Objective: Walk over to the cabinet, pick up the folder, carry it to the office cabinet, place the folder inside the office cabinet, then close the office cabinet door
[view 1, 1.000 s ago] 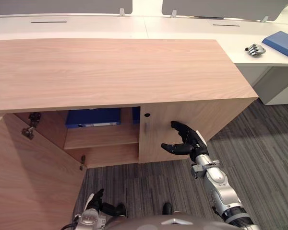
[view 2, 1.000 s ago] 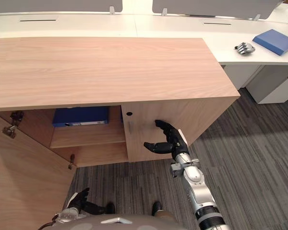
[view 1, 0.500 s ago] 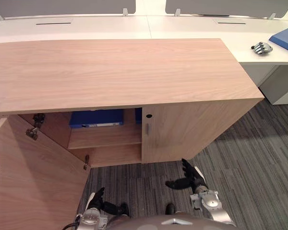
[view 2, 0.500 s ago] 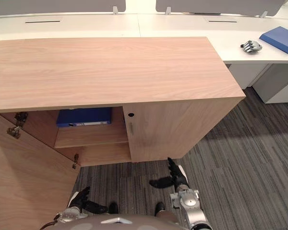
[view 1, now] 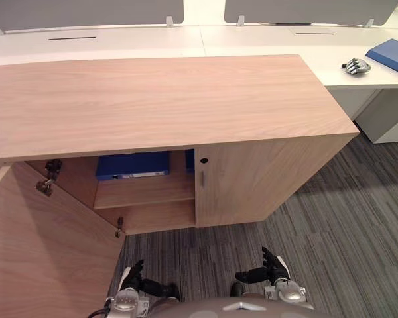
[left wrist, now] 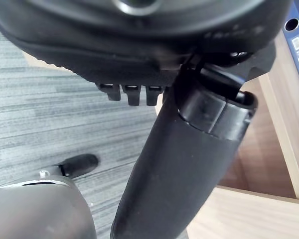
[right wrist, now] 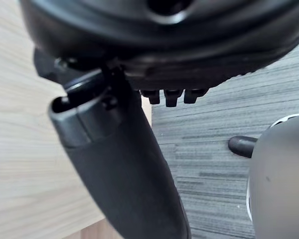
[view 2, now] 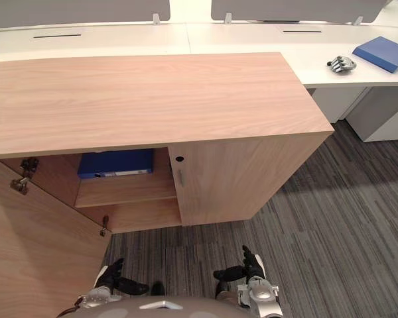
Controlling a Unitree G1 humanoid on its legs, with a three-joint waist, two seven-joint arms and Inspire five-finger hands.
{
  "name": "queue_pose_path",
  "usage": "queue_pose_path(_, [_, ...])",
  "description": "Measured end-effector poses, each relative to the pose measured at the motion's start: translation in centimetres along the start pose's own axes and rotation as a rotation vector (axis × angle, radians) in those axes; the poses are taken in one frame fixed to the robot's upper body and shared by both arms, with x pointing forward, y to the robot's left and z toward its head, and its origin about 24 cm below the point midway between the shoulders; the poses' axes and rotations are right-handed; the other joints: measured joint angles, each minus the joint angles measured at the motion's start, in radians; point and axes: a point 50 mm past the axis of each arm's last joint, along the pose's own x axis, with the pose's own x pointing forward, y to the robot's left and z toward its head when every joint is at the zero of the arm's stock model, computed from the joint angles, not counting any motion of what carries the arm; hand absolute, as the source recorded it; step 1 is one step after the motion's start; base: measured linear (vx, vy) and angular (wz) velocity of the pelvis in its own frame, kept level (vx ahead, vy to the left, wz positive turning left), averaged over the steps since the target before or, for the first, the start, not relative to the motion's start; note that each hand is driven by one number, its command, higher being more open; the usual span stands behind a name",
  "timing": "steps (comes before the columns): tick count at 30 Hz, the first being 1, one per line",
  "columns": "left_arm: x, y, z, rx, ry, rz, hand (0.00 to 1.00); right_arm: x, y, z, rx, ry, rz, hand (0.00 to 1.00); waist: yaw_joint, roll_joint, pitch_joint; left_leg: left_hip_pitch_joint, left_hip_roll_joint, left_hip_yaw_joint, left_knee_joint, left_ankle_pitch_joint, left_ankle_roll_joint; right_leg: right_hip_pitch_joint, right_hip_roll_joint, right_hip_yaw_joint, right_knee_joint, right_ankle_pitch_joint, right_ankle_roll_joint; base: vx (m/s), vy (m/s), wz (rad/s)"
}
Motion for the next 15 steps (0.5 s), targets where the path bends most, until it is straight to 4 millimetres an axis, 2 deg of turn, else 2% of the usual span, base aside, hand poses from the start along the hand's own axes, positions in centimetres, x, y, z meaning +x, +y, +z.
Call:
queue_pose_path(4, [0.0,-0.1,0.1,-0.015,0.0,0.005,1.0,0.3,-0.4,0.3,0.023,0.011,-0.023,1.0,0.001,0.007,0.007,-0.004,-0.002,-0.007,0.0,-0.001,0.001,-0.007,-0.005,-0.011,0.017,-0.009,0.005,-0.01,0.004,0.06])
queue_pose_path(9, [0.1,0.0,0.5,-0.111,-0.007,0.043,1.0,0.5,-1.1,0.2,0.046,0.036,-0.058,1.0,0.004,0.004,0.026,-0.045,-0.026,-0.098,0.0,0.009,0.013,-0.071,-0.036,-0.021,0.179,-0.114,0.014,0.01,-0.002,0.49])
queue_pose_path(11, [0.0,0.4,0.1,-0.177,0.01,0.077,1.0,0.5,-1.1,0.1,0.047,0.042,-0.06,1.0,0.023,0.001,0.028,-0.053,-0.029,-0.134,0.0,0.012,0.01,-0.063,-0.039,-0.049,0.19,-0.135,0.011,0.04,-0.036,0.5])
queue_pose_path(14, [0.0,0.5,0.0,-0.234,0.018,0.093,1.0,0.6,-1.0,0.2,0.045,0.045,-0.058,1.0,0.024,0.001,0.029,-0.07,-0.029,-0.201,0.0,0.024,0.002,-0.043,-0.033,-0.085,0.188,-0.146,-0.005,0.05,-0.05,0.73])
queue_pose_path(15, [0.0,0.5,0.1,-0.24,0.016,0.093,1.0,0.6,-1.0,0.1,0.046,0.048,-0.059,1.0,0.024,0.0,0.03,-0.076,-0.03,-0.244,0.001,0.031,-0.003,-0.026,-0.029,-0.082,0.187,-0.157,-0.023,0.06,-0.049,1.12])
